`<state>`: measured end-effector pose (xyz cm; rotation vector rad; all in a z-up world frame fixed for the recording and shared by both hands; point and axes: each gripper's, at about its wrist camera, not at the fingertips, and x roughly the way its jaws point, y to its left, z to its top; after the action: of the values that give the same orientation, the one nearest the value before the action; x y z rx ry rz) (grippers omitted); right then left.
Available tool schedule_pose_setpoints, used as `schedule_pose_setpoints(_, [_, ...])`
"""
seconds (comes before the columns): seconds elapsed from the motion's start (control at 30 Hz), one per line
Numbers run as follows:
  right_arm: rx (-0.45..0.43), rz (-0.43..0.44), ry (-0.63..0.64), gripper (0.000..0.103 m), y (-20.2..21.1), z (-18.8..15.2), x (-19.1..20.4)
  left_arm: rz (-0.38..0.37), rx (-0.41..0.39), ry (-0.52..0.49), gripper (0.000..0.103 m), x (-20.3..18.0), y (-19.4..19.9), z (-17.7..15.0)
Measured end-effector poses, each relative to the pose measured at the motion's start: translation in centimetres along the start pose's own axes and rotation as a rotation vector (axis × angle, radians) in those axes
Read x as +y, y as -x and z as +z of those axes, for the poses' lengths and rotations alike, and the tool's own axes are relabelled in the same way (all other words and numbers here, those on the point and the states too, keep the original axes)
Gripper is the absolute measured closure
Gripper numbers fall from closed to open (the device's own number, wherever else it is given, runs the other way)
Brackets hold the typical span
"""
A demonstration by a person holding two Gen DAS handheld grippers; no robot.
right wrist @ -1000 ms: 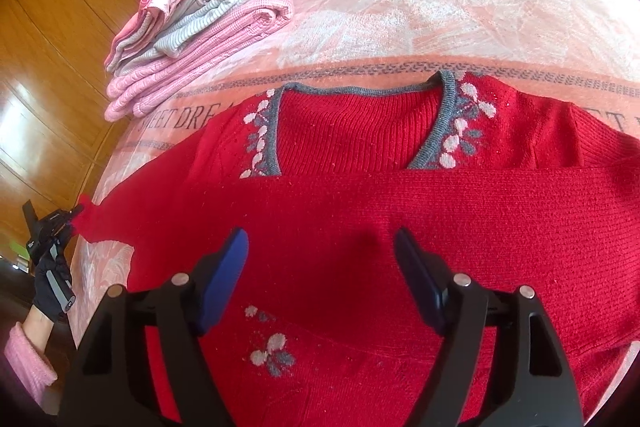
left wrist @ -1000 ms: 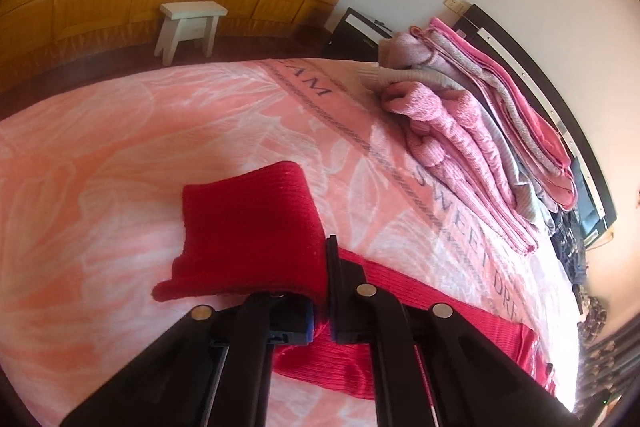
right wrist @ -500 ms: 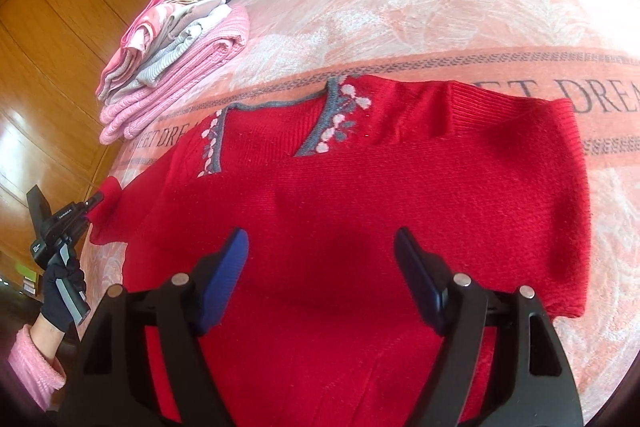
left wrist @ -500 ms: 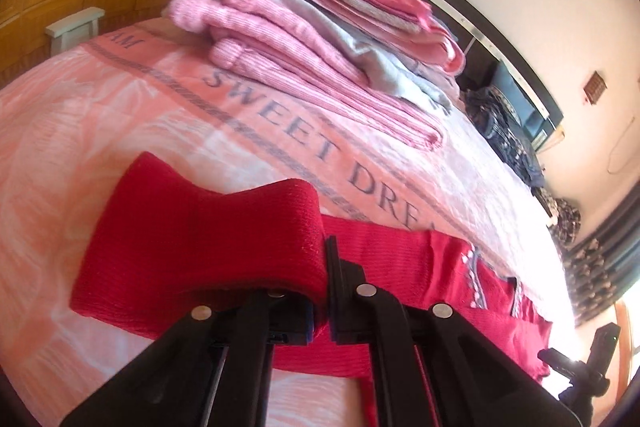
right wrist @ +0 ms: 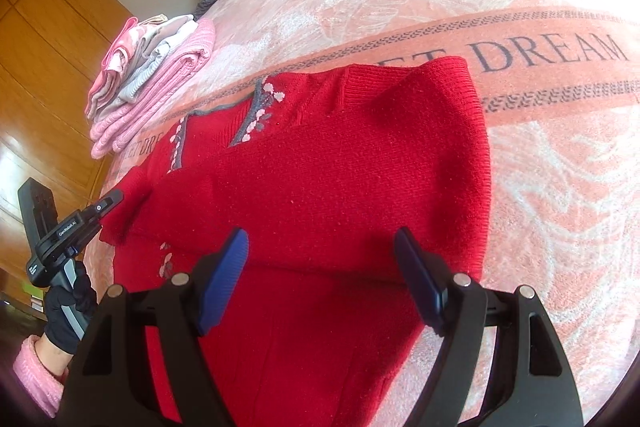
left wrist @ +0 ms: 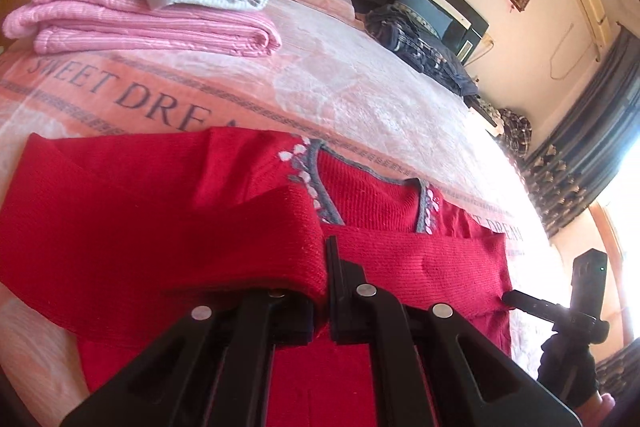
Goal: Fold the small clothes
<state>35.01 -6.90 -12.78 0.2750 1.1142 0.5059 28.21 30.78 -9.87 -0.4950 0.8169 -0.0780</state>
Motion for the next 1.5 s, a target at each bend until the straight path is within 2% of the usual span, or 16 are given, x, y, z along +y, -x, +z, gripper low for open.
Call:
schedule_pose_setpoints(0.17, [0.001,0.004,-0.006,0.029,0.1,0.0,-0.4,-0.007,0.117,-0.070,0.096,-2.4,-2.6,-1.7])
schedule_pose_setpoints(0.23, [0.004,-0.004,-0.002,0.029,0.0,0.0,-0.4,-0.031,0.208,-0.128,0.093,-3.0,-3.8,-2.5])
schedule_pose_setpoints(0.27, [0.005,-0.008,-0.001,0.029,-0.1,0.0,-0.3,-0.026,0.221,-0.181,0.092,-3.6,-3.9,-3.0])
schedule_pose_setpoints(0.4, [0.008,-0.019,0.000,0.027,-0.6,0.3,0.0,0.021,0.202,-0.482,0.085,-6.2,-2.6,-4.4])
schedule_pose_setpoints(0.47, [0.010,-0.026,0.001,0.027,-0.9,0.3,0.2,0.008,0.168,-0.541,0.077,-6.6,-1.2,-4.5])
schedule_pose_setpoints(0.57, [0.015,-0.035,0.005,0.027,-1.4,0.4,0.6,-0.062,0.143,-0.384,0.067,-4.4,0.1,-2.9])
schedule_pose_setpoints(0.73, [0.016,-0.045,0.017,0.025,-2.0,0.5,1.2,-0.138,0.159,-0.016,0.066,1.5,-0.8,-0.3])
schedule_pose_setpoints(0.87, [0.016,-0.045,0.033,0.025,-2.0,0.4,1.2,-0.175,0.175,0.133,0.065,3.3,-2.0,0.1])
schedule_pose_setpoints(0.93, [0.015,-0.034,0.025,0.026,-1.8,0.3,1.0,-0.162,0.172,0.154,0.067,3.2,-2.4,-0.2])
schedule_pose_setpoints(1.0, [0.013,-0.019,0.014,0.027,-1.5,0.3,0.7,-0.168,0.166,0.142,0.082,2.5,-2.8,-0.4])
schedule_pose_setpoints(1.1, [0.013,-0.009,0.010,0.027,-1.1,0.2,0.4,-0.225,0.188,0.038,0.082,-0.5,-3.1,-1.0])
schedule_pose_setpoints(1.17, [0.014,-0.005,0.006,0.027,-1.0,0.2,0.3,-0.299,0.243,-0.054,0.076,-3.2,-3.5,-1.4])
schedule_pose_setpoints(1.2, [0.014,-0.004,0.003,0.027,-1.0,0.1,0.3,-0.315,0.263,-0.080,0.065,-4.1,-3.5,-1.7])
schedule_pose_setpoints(1.3, [0.013,-0.006,-0.003,0.027,-0.8,0.2,0.3,-0.368,0.287,-0.093,0.060,-5.5,-3.4,-2.2])
schedule_pose_setpoints(1.4, [0.011,0.005,-0.020,0.027,-0.7,0.4,0.5,-0.338,0.259,-0.052,0.060,-4.4,-2.7,-1.5])
schedule_pose_setpoints(1.5, [0.017,0.061,-0.054,0.028,-0.8,0.9,1.1,-0.192,0.158,-0.017,0.057,-1.1,-1.0,-0.3])
